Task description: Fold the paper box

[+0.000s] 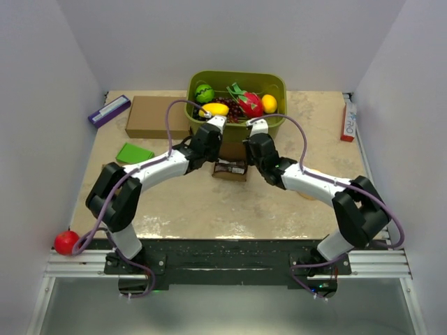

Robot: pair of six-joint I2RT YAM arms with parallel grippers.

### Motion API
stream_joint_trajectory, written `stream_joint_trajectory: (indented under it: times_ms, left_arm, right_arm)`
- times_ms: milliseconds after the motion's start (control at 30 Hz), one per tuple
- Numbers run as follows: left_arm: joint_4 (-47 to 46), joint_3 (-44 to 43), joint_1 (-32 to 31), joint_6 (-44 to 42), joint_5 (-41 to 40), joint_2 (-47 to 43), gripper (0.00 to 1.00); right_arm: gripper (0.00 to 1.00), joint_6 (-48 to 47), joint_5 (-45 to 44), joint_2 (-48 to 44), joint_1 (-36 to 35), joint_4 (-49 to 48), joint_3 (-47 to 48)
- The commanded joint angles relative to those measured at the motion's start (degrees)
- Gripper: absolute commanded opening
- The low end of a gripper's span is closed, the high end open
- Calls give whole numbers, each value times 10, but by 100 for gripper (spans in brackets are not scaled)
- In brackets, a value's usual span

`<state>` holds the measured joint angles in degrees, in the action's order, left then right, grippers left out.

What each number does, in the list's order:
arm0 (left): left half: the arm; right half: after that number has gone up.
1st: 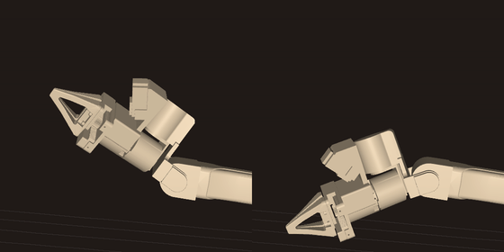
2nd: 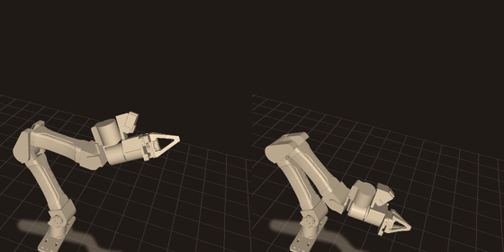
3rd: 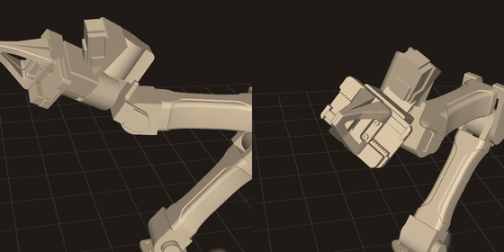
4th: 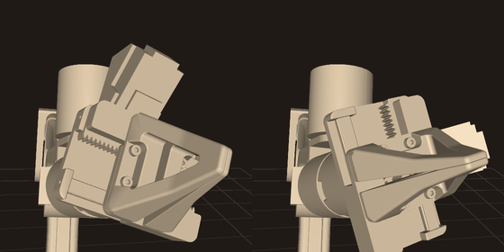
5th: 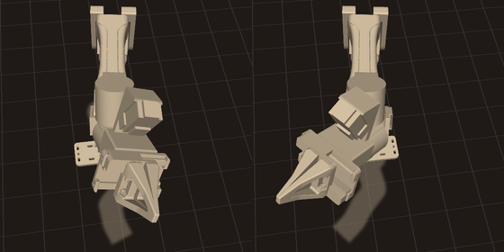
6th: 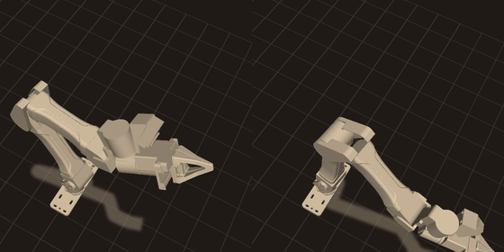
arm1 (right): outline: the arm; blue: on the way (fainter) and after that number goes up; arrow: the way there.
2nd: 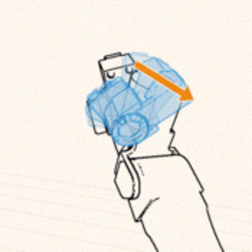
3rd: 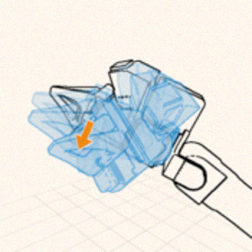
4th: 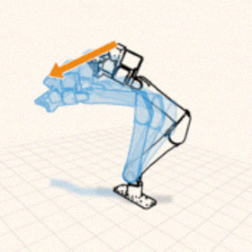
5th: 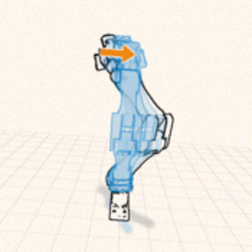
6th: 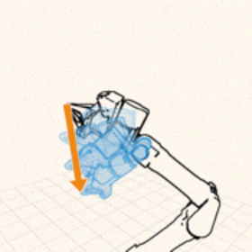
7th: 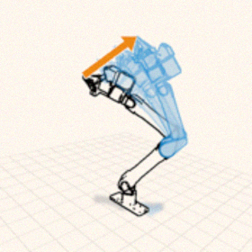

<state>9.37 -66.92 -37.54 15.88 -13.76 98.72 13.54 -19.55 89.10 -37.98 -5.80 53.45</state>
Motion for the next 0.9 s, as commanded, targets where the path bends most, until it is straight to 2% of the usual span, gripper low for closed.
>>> stream_joint_trajectory:
  times_ms: [0,300,867]
  left_arm:
    - [-136,-14,-11,26,-2,28,0]
    - [-237,57,-26,77,-23,37,0]
    - [-270,165,-54,92,-50,15,0]
  right_arm:
    - [0,59,-80,20,-11,-67,29]
    - [0,132,-137,41,-22,-116,-24]
    - [0,220,-206,59,-74,-73,-53]
